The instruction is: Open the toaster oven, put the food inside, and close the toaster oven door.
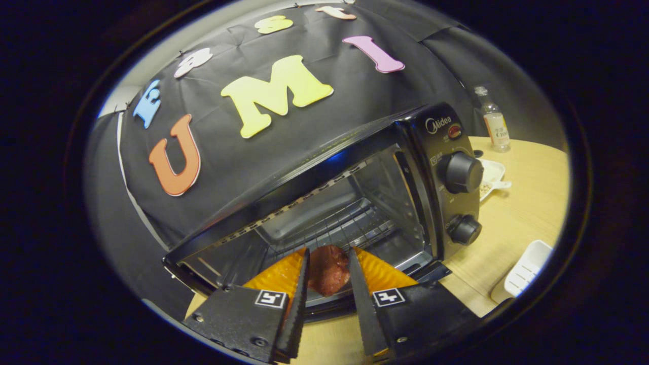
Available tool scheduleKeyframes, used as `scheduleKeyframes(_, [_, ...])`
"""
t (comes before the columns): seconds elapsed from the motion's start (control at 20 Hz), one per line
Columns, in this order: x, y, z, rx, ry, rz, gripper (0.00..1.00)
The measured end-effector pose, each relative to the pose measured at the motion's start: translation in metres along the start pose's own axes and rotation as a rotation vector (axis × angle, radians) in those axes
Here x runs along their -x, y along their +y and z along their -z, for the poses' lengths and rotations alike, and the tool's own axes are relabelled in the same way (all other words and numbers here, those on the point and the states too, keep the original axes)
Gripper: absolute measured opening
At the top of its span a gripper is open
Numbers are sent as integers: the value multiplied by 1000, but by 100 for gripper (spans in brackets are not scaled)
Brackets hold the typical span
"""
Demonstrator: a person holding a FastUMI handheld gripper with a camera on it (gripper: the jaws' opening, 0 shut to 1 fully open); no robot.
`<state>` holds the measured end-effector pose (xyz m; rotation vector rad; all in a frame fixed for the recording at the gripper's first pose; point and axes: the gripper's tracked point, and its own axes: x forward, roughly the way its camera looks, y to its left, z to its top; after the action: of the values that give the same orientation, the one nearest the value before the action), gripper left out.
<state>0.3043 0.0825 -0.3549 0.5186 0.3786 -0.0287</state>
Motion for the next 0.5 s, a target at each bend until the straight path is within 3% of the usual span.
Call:
scheduleKeyframes(0.1, [7, -3, 1, 38, 12, 15, 57])
scheduleKeyframes(0.3, [35, -2, 7, 161, 34, 18, 83])
scheduleKeyframes(0.5, [76, 4, 10, 307, 9, -9, 89])
